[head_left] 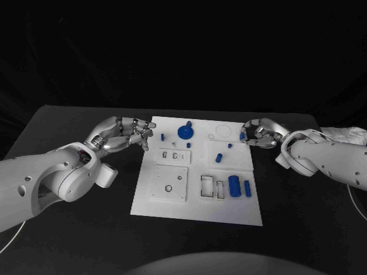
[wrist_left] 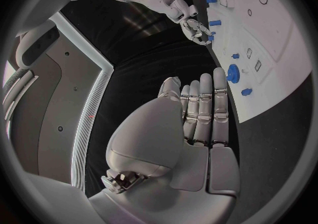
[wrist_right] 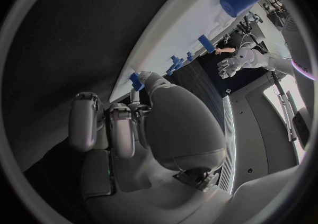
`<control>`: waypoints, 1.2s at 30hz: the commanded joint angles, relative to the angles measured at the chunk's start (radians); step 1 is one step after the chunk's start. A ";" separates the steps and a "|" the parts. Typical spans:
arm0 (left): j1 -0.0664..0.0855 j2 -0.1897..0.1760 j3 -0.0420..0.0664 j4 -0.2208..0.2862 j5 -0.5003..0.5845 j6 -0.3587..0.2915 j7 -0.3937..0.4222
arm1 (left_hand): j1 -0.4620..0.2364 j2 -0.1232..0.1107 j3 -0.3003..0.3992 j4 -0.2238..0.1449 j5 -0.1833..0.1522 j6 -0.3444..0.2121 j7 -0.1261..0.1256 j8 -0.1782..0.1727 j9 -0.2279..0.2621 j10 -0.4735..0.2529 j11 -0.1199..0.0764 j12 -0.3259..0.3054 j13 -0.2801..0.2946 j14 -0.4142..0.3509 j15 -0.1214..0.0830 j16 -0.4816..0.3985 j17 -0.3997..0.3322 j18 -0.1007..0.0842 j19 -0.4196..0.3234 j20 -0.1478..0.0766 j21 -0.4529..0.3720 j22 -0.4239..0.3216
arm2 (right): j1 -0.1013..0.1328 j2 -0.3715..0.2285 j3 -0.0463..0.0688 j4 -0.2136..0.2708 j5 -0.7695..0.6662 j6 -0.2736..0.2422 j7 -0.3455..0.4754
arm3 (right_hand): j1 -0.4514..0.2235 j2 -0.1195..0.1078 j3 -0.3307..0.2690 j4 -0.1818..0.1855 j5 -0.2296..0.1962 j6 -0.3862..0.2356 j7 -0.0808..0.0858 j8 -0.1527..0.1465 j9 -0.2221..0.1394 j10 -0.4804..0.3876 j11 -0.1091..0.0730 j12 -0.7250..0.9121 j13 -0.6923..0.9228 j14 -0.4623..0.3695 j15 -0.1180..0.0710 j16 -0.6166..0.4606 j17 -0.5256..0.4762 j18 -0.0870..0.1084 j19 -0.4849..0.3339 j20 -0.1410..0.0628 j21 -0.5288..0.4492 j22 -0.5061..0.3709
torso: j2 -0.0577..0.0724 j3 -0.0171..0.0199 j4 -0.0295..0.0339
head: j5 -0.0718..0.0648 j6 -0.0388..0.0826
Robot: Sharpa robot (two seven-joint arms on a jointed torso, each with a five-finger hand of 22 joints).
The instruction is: Assemble the parts on the task board
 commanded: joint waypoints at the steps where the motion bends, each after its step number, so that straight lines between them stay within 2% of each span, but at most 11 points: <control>1: 0.000 0.001 0.001 0.003 -0.002 0.018 0.008 | 0.010 0.000 0.008 0.000 0.003 -0.003 0.003 -0.005 -0.001 -0.002 0.002 -0.005 -0.001 -0.004 0.004 -0.005 -0.001 0.009 -0.010 -0.001 -0.006 0.000 | -0.002 0.002 0.000 -0.003 -0.007 0.014 0.008 | 0.008 0.004 0.005 0.000 0.005 0.012 0.000 0.012 0.003 0.104 0.005 0.004 0.263 0.106 0.004 0.003 0.263 -0.012 -0.007 0.002 -0.004 0.189 | 0.000 -0.0004 -0.0004 | 0.001 0.000; 4: 0.000 0.001 0.001 0.003 -0.002 0.019 0.007 | 0.010 0.000 0.008 0.000 0.003 -0.003 0.003 -0.005 -0.001 -0.002 0.002 -0.005 -0.001 -0.004 0.004 -0.005 -0.001 0.009 -0.010 -0.001 -0.006 0.000 | -0.002 0.003 0.000 -0.004 -0.004 0.012 0.010 | 0.005 0.006 0.005 0.002 0.005 0.017 0.000 0.020 0.004 0.104 0.005 0.004 0.263 0.106 0.004 0.003 0.263 -0.012 -0.007 0.002 -0.004 0.189 | 0.000 -0.0001 -0.0007 | 0.003 -0.001; 13: 0.000 0.001 0.001 0.003 -0.002 0.021 0.004 | 0.010 -0.001 0.009 0.000 0.003 -0.004 0.003 -0.005 -0.001 -0.002 0.002 -0.006 -0.001 -0.005 0.005 -0.005 -0.002 0.009 -0.010 -0.001 -0.006 0.000 | -0.003 0.007 0.000 -0.006 0.005 -0.002 0.023 | 0.007 0.019 0.014 0.000 0.015 0.068 -0.006 0.073 0.017 0.104 0.001 0.004 0.263 0.106 0.002 0.003 0.263 -0.012 -0.008 0.000 -0.004 0.189 | 0.000 0.0000 -0.0005 | 0.003 -0.004; 23: 0.000 -0.003 0.001 0.003 -0.002 0.021 0.003 | 0.010 -0.001 0.009 0.000 0.003 -0.004 0.003 -0.005 -0.001 -0.002 0.002 -0.006 -0.001 -0.005 0.005 -0.005 -0.002 0.009 -0.010 -0.001 -0.006 0.000 | 0.001 0.002 0.003 0.015 0.059 -0.090 0.063 | 0.009 0.018 0.017 -0.003 0.033 0.086 -0.002 0.092 0.020 0.104 0.001 0.004 0.263 0.106 0.000 0.003 0.263 -0.013 -0.006 -0.001 -0.002 0.190 | -0.001 -0.0005 -0.0031 | 0.010 -0.004; 26: 0.000 -0.005 0.001 0.003 -0.002 0.019 0.003 | 0.010 -0.001 0.009 0.000 0.003 -0.004 0.003 -0.005 -0.001 -0.002 0.002 -0.006 -0.001 -0.005 0.005 -0.005 -0.002 0.009 -0.010 -0.001 -0.006 0.000 | 0.017 -0.005 0.005 0.046 0.067 -0.104 0.063 | 0.009 0.015 0.017 -0.004 0.037 0.088 0.000 0.093 0.019 0.104 0.001 0.004 0.263 0.106 0.000 0.003 0.263 -0.013 -0.006 -0.001 -0.001 0.190 | 0.000 0.0001 -0.0017 | 0.012 -0.004; 30: 0.000 -0.005 0.001 0.003 -0.002 0.018 0.001 | 0.011 -0.001 0.010 0.000 0.003 -0.004 0.003 -0.005 -0.001 -0.003 0.002 -0.006 -0.002 -0.005 0.005 -0.005 -0.002 0.009 -0.011 0.000 -0.006 0.000 | 0.053 -0.014 0.006 0.110 0.059 -0.100 0.040 | 0.008 0.014 0.017 -0.003 0.039 0.089 0.003 0.093 0.018 0.104 0.003 0.004 0.263 0.106 0.001 0.003 0.263 -0.012 -0.007 -0.001 -0.002 0.190 | 0.000 -0.0003 -0.0008 | 0.007 -0.009; 31: 0.000 -0.003 0.001 0.002 -0.002 0.018 0.001 | 0.011 -0.001 0.010 0.000 0.003 -0.004 0.003 -0.005 -0.001 -0.003 0.002 -0.006 -0.002 -0.005 0.005 -0.005 -0.002 0.009 -0.011 0.000 -0.006 0.000 | 0.071 -0.015 0.006 0.143 0.048 -0.096 0.025 | 0.008 0.013 0.017 -0.003 0.040 0.089 0.003 0.093 0.018 0.104 0.003 0.004 0.263 0.106 0.001 0.003 0.263 -0.012 -0.007 -0.001 -0.003 0.189 | -0.001 -0.0009 -0.0005 | 0.004 -0.011; 36: 0.000 0.004 0.001 -0.002 -0.002 0.020 0.001 | 0.011 -0.001 0.010 0.000 0.003 -0.004 0.003 -0.005 -0.001 -0.003 0.002 -0.006 -0.002 -0.005 0.005 -0.005 -0.002 0.009 -0.011 0.000 -0.006 0.000 | 0.096 0.006 0.006 0.213 0.012 -0.091 -0.030 | 0.005 0.012 0.017 -0.002 0.042 0.089 0.005 0.093 0.017 0.104 0.004 0.004 0.263 0.106 0.001 0.003 0.263 -0.012 -0.007 -0.001 -0.003 0.189 | -0.001 -0.0014 0.0003 | 0.000 -0.011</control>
